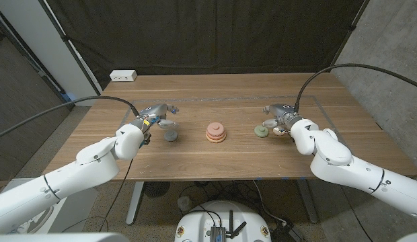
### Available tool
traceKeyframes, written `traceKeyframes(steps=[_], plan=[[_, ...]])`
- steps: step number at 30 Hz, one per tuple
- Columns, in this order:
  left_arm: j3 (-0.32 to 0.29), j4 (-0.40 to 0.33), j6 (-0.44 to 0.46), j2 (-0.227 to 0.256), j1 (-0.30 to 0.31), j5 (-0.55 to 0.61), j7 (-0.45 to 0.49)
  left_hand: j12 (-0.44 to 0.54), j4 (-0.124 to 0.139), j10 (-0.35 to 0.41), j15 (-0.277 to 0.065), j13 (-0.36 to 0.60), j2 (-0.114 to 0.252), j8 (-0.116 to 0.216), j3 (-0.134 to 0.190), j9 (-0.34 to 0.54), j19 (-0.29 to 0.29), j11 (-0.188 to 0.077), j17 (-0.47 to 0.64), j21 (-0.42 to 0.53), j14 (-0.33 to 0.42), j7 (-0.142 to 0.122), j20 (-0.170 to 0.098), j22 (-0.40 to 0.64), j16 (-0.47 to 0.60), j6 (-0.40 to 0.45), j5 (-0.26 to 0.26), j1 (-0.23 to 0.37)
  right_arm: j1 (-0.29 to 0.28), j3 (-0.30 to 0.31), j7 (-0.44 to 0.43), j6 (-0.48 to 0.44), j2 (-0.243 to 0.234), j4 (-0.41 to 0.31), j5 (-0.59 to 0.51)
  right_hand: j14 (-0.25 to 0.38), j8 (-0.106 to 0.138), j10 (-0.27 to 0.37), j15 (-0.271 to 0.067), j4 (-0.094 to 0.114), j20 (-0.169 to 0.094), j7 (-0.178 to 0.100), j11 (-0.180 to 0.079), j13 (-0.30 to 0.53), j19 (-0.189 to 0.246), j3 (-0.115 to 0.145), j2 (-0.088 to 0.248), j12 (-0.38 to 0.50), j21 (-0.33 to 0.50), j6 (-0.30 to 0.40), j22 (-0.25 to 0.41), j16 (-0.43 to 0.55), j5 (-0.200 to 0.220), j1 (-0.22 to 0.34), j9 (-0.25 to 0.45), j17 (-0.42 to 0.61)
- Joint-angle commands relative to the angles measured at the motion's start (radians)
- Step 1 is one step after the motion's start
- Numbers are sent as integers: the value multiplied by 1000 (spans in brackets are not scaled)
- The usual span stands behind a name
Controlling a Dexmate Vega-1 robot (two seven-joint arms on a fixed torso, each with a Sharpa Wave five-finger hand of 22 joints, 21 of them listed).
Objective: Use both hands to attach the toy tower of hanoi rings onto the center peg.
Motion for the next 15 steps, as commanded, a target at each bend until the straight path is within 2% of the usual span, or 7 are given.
traceKeyframes(steps=[1, 7, 15], plan=[[-10, -2, 8, -7, 10, -4, 23, -1, 2, 11, -75, 3, -1, -3, -1, 1, 10, -1, 2, -4, -1, 0, -138, 1, 7, 5, 7, -8, 35, -46, 88, -33, 13, -4, -61, -14, 0, -17, -70, 3, -90, 5, 8, -2, -10, -6, -7, 0, -5, -15, 3, -12, -4, -4, 1, -5], [-12, 2, 2, -9, 12, -8, 30, 1, 2, 17, -75, 4, 1, -2, 0, 1, 12, -5, 3, -5, 0, -3, -139, 1, 10, 10, 7, -8, 64, -92, 149, -60, 28, 3, -145, -19, 3, -24, -70, 6, -90, 10, 13, -6, -17, -11, -12, 2, -7, -22, 1, -18, -8, -14, -1, -5], [-16, 8, -7, -11, 13, -18, 34, 1, 1, 17, -75, 5, 1, -3, 1, 1, 11, -5, 2, -5, -1, -2, -139, 1, 11, 11, 8, -7, 77, -101, 211, -65, 53, 21, -183, -21, 18, -23, -70, 7, -90, 10, 15, -13, -21, -16, -16, 8, -6, -2, 1, -25, -13, -24, -2, -3]])
